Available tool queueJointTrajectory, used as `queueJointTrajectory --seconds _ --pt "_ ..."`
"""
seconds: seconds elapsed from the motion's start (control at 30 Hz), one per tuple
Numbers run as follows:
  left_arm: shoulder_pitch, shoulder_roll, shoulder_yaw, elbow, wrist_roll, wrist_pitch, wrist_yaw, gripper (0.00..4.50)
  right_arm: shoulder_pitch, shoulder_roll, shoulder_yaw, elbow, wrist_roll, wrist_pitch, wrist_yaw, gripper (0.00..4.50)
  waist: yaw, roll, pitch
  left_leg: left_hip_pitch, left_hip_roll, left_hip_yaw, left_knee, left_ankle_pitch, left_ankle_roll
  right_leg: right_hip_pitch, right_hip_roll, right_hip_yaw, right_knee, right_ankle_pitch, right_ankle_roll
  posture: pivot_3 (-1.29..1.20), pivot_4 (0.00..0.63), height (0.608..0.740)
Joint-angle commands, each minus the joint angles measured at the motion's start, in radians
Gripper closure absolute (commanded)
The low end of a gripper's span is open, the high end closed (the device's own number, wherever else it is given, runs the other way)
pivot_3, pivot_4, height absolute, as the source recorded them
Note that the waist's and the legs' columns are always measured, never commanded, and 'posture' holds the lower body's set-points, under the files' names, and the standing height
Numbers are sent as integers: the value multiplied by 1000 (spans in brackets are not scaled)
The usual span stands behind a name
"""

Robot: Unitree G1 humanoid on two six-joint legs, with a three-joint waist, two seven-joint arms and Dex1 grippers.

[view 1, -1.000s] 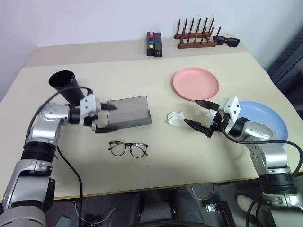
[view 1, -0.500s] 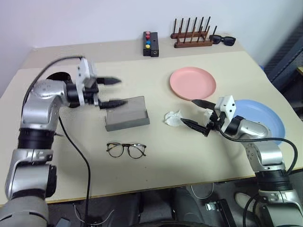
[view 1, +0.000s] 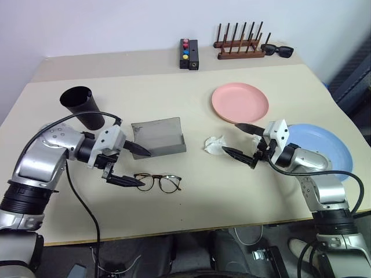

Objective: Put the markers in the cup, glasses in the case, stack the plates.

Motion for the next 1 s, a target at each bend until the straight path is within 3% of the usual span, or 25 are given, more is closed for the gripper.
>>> queueJointTrajectory --seconds 0.03,0.27,0.47,1.0 --pt "-10 -24 1 48 50 -88 45 102 9 3 -16 -19 15 -21 9 0 -1 0 0 0 0 0 0 0 0 0 0 0 0 0 0 0 150 740" --pt "58 -116 4 169 80 -159 145 102 17 0 -17 -62 20 7 -7 0 -2 0 0 0 0 0 0 0 0 0 0 0 0 0 0 0 150 740" --pt "85 -156 -23 168 88 -187 140 102 4 -12 -23 -91 24 40 -15 0 1 0 0 0 0 0 1 0 0 0 0 0 0 0 0 0 150 740" --pt "40 -99 -23 152 77 -125 43 102 27 -14 -35 -148 36 78 -31 0 -1 0 0 0 0 0 0 0 0 0 0 0 0 0 0 0 150 740"
